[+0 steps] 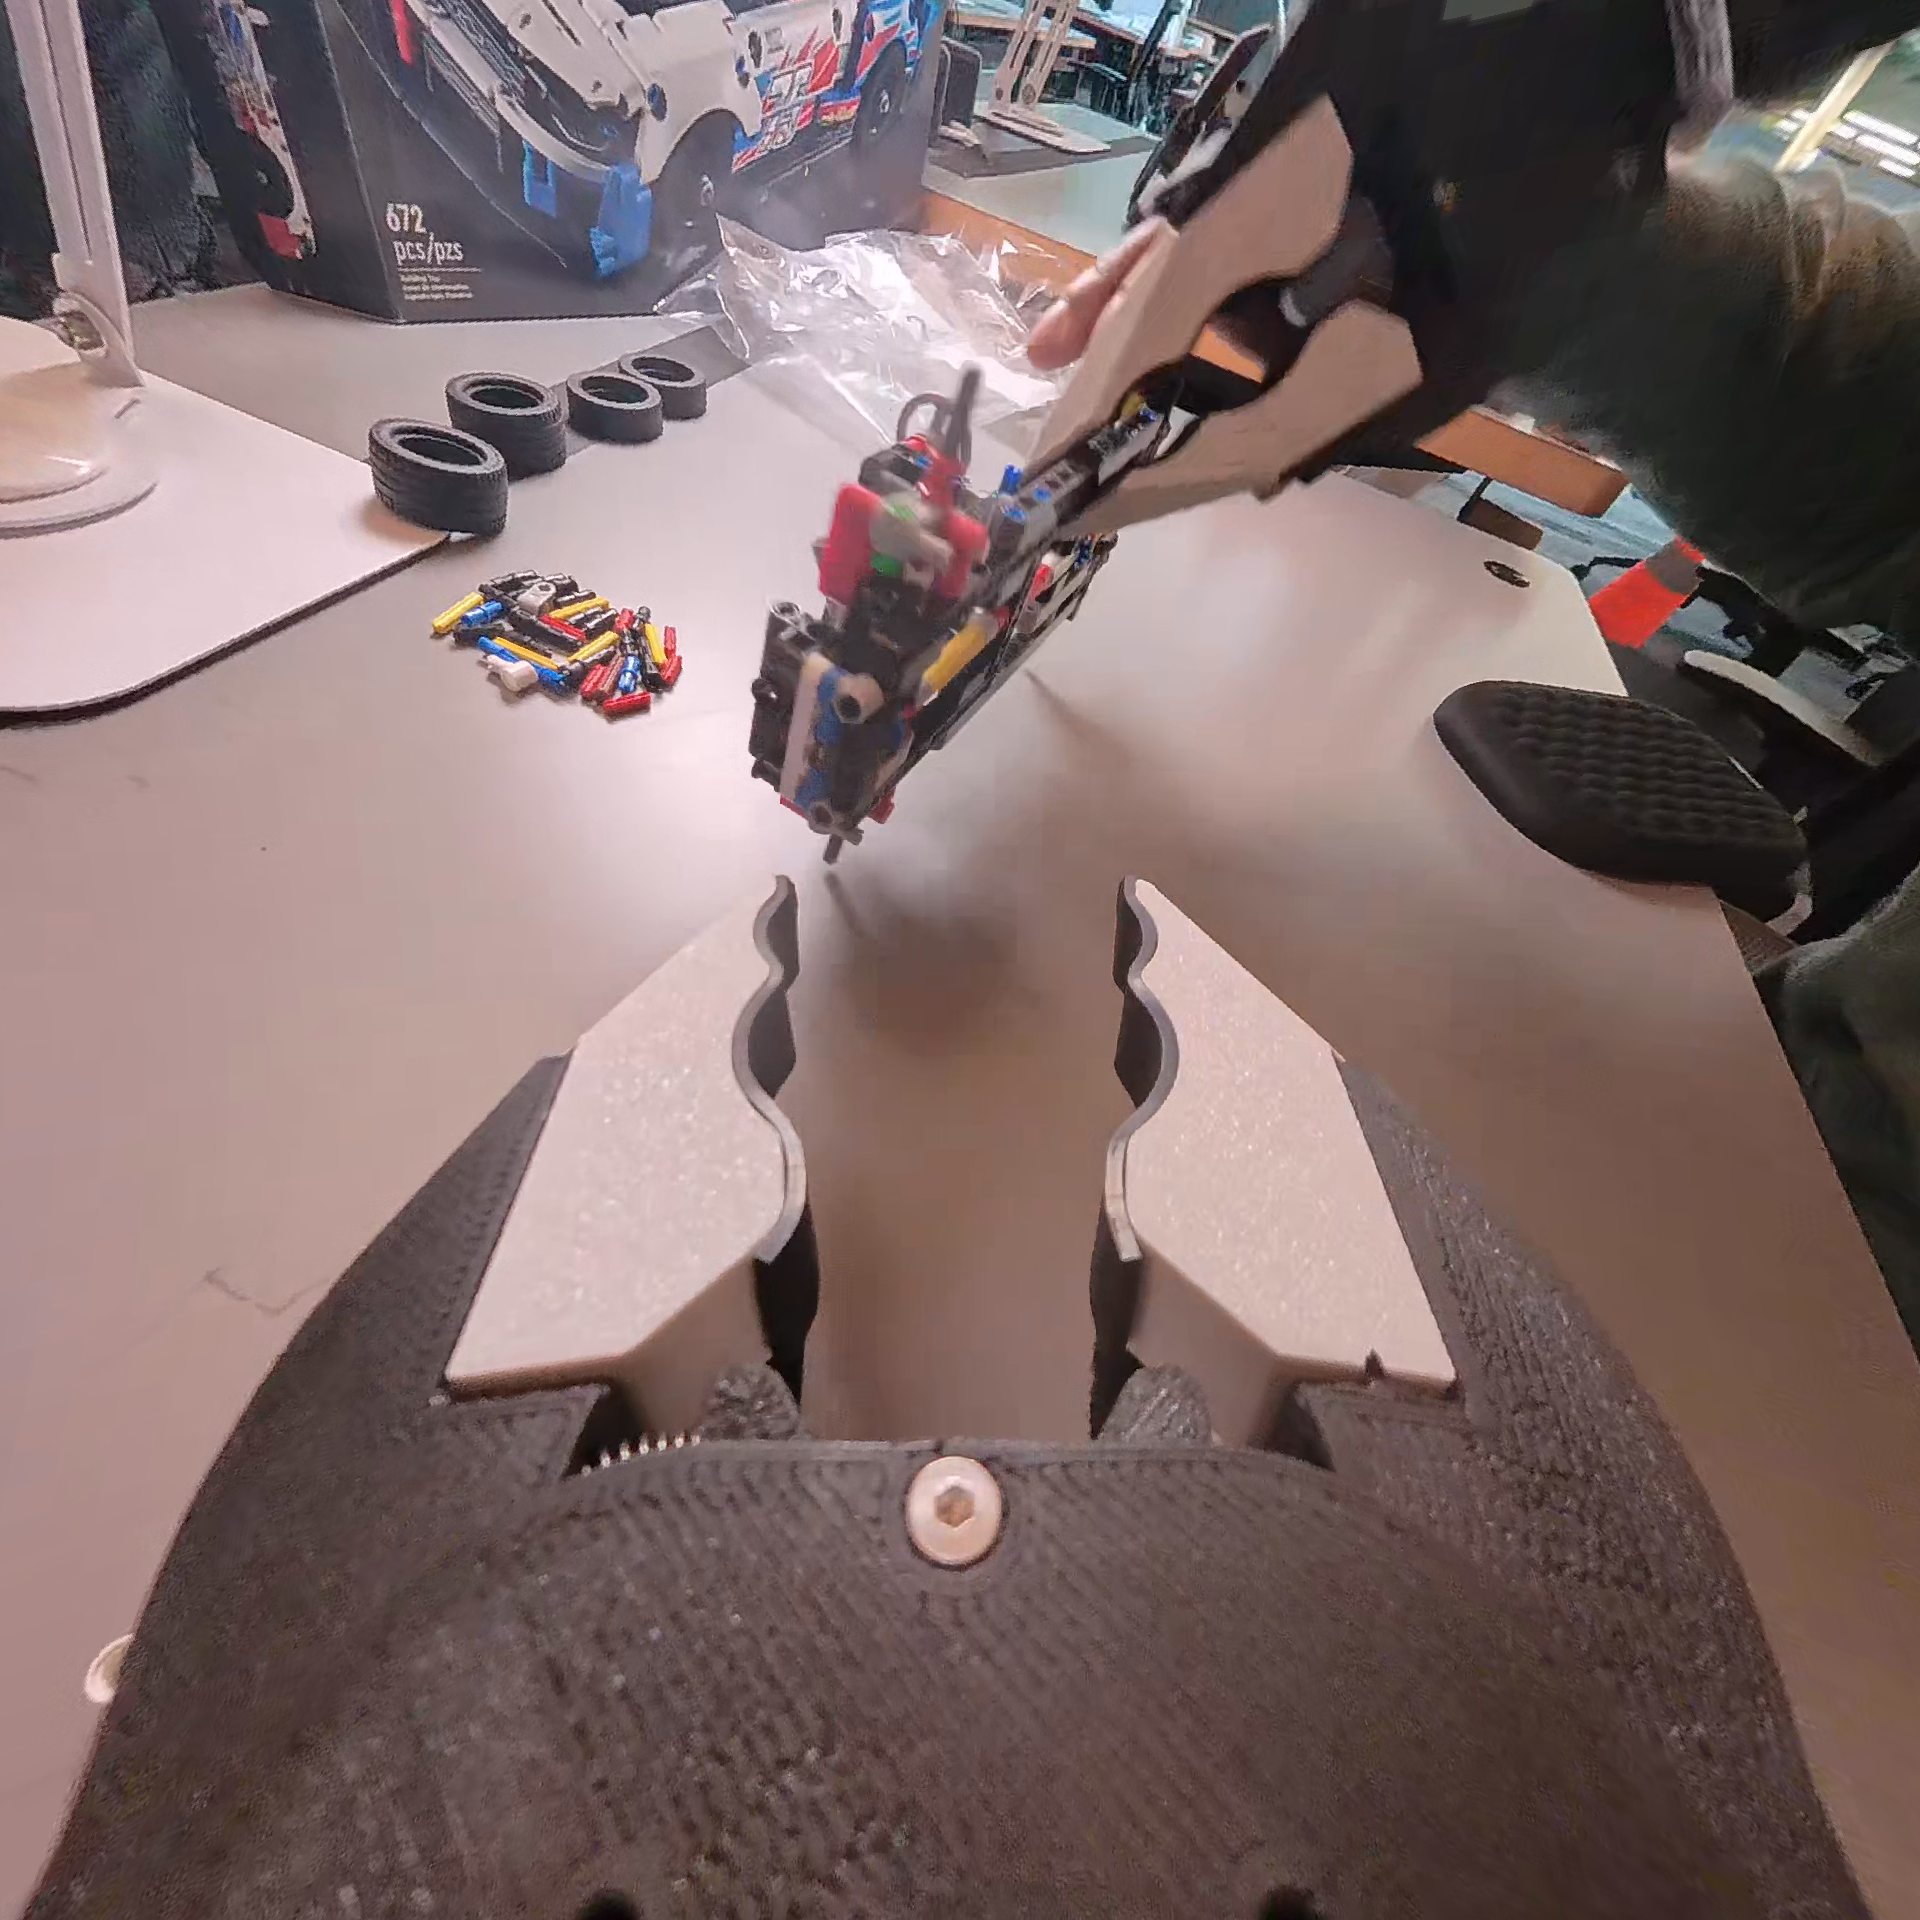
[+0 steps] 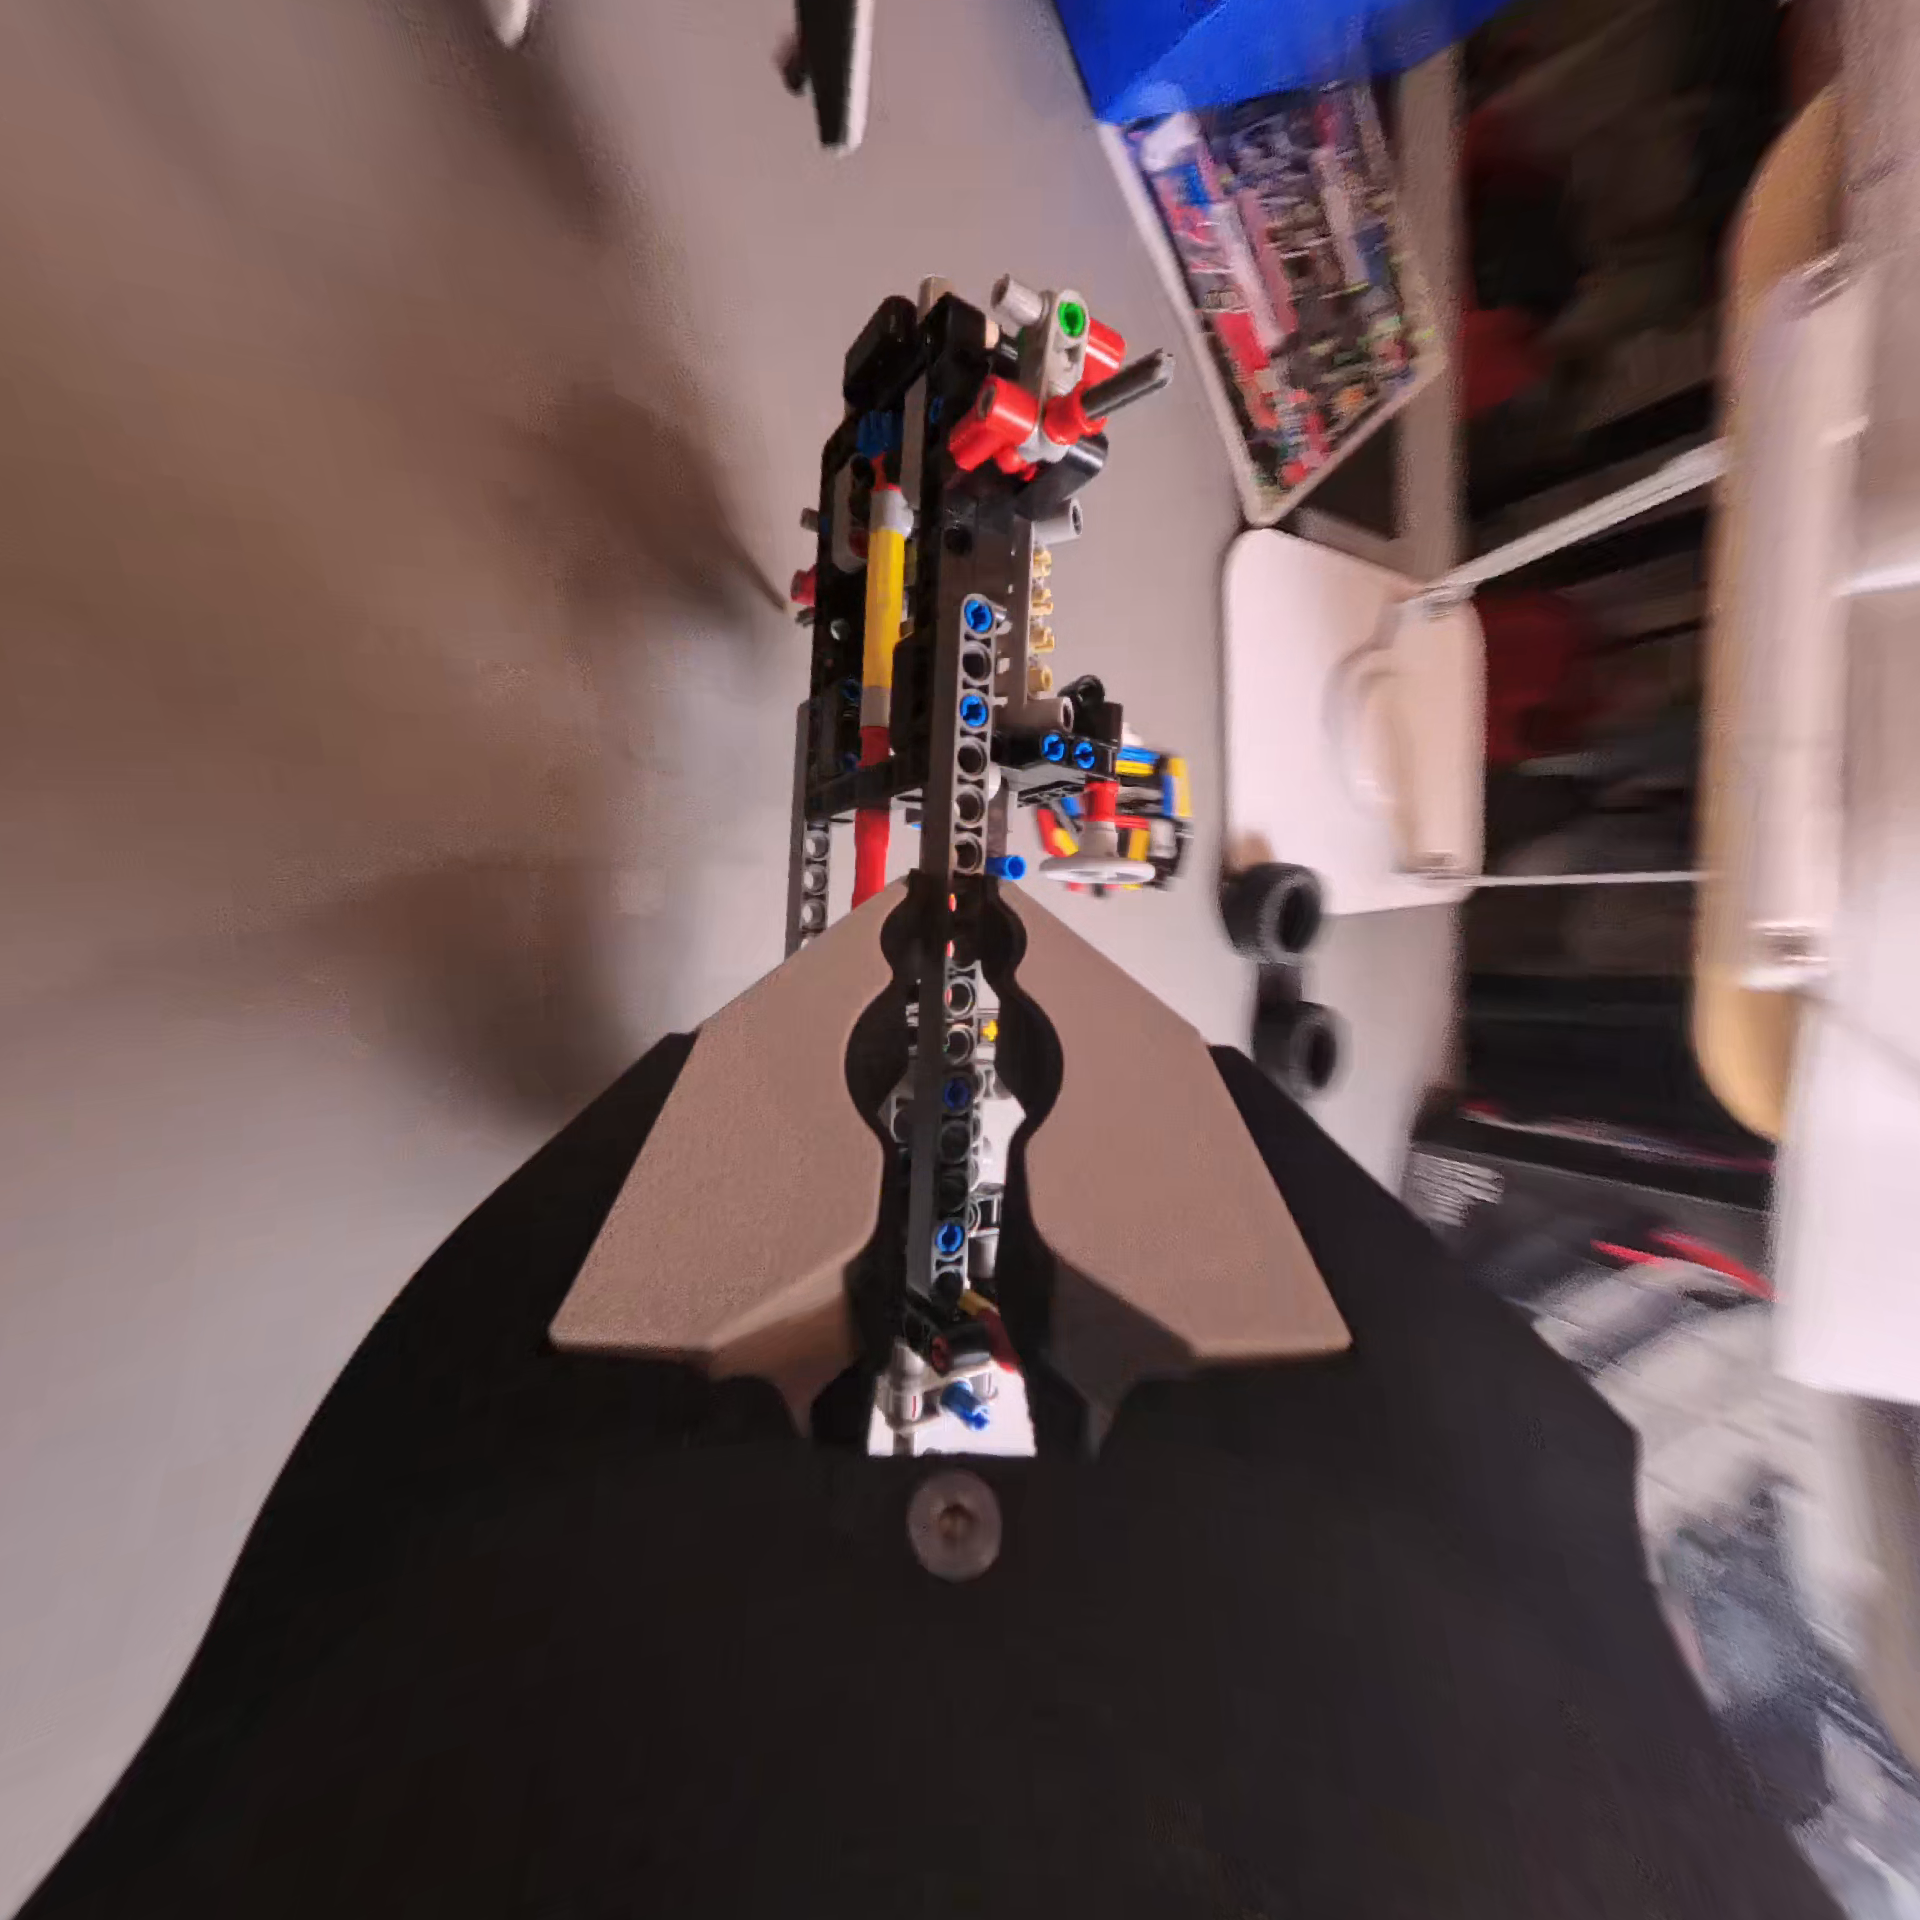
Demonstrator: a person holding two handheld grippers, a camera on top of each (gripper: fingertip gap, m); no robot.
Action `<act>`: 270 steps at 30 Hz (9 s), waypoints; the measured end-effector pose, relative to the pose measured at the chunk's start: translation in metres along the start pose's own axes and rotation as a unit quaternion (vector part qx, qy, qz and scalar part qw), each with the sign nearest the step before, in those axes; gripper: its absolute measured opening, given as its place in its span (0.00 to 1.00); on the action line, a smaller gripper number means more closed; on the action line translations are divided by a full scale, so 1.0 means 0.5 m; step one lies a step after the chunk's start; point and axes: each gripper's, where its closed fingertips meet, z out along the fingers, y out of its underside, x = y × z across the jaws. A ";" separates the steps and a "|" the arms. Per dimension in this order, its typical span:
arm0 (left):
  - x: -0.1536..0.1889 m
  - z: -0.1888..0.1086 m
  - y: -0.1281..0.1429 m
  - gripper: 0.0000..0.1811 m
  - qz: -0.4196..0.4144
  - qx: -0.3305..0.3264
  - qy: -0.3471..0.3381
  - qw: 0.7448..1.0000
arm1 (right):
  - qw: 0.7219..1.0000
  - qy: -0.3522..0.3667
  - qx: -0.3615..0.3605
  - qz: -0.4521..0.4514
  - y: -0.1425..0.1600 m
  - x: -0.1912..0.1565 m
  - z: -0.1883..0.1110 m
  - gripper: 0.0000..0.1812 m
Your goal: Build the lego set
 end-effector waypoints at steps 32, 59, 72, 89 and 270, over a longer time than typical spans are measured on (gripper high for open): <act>0.120 0.101 0.048 0.37 0.201 -0.149 0.006 0.968 | 0.960 0.029 0.177 0.217 0.092 -0.158 -0.181 0.23; 0.090 0.077 0.069 0.37 0.226 -0.229 0.005 0.947 | 0.956 -0.155 0.108 0.226 0.107 -0.153 -0.102 0.36; 0.090 0.168 0.121 0.52 0.230 -0.389 0.069 0.890 | 0.950 -0.287 -0.064 0.105 0.072 -0.219 0.036 0.40; 0.083 0.177 0.113 0.42 0.145 -0.430 0.184 0.872 | 0.890 -0.408 -0.068 0.189 0.062 -0.205 0.025 0.39; 0.052 -0.015 -0.016 0.27 0.168 0.032 -0.030 0.985 | 0.947 -0.024 0.177 0.269 0.164 -0.068 -0.057 0.20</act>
